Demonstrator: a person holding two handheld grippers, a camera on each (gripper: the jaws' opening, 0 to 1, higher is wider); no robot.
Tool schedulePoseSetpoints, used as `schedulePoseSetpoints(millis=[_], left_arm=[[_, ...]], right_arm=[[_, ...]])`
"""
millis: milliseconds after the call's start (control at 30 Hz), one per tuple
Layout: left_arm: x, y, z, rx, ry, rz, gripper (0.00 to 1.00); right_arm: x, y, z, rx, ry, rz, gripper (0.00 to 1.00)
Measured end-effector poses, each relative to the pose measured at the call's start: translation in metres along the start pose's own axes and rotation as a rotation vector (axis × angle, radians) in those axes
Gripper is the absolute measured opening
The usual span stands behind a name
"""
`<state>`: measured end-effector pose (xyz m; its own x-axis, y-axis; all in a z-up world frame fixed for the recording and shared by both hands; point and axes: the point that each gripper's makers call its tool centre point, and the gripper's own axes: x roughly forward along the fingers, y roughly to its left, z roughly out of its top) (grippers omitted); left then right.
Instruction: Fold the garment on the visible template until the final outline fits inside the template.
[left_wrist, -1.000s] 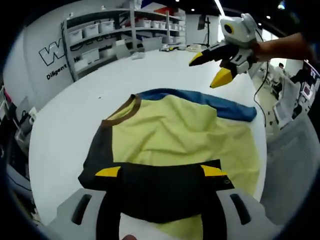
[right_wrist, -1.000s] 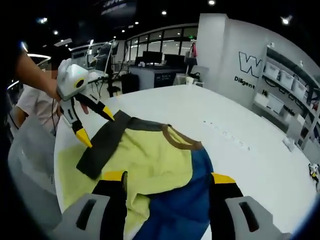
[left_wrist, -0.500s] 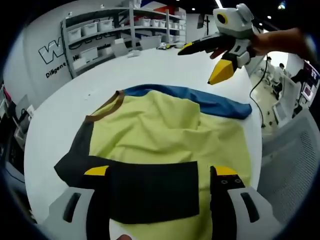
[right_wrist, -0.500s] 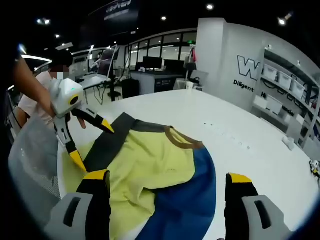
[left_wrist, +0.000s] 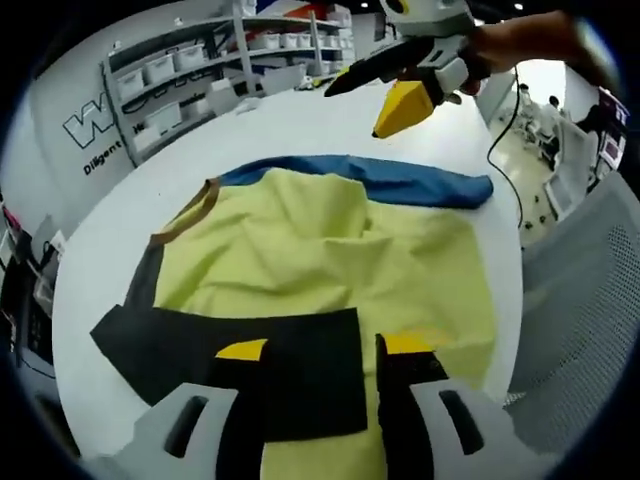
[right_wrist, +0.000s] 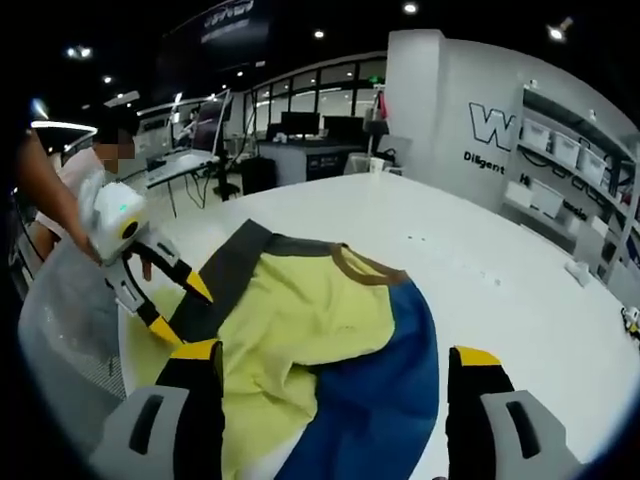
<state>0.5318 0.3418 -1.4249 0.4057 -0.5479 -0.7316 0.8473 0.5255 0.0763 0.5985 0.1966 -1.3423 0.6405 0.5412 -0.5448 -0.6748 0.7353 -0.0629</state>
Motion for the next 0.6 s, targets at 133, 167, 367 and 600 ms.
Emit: schedulePoseSetpoints(millis=[133, 167, 367, 600], left_arm=[[0.008, -0.003, -0.004, 0.007, 0.019, -0.003, 0.31], [0.010, -0.004, -0.005, 0.001, 0.022, -0.009, 0.31], [0.016, -0.003, -0.008, 0.015, 0.032, -0.005, 0.28], [0.015, 0.006, -0.012, -0.057, 0.047, 0.001, 0.12]], right_arm=[[-0.001, -0.001, -0.002, 0.002, 0.003, -0.003, 0.90], [-0.001, -0.002, -0.003, 0.007, 0.005, -0.005, 0.90], [-0.004, -0.007, -0.008, 0.058, -0.004, -0.024, 0.87], [-0.006, -0.011, -0.009, 0.077, -0.005, -0.033, 0.84]])
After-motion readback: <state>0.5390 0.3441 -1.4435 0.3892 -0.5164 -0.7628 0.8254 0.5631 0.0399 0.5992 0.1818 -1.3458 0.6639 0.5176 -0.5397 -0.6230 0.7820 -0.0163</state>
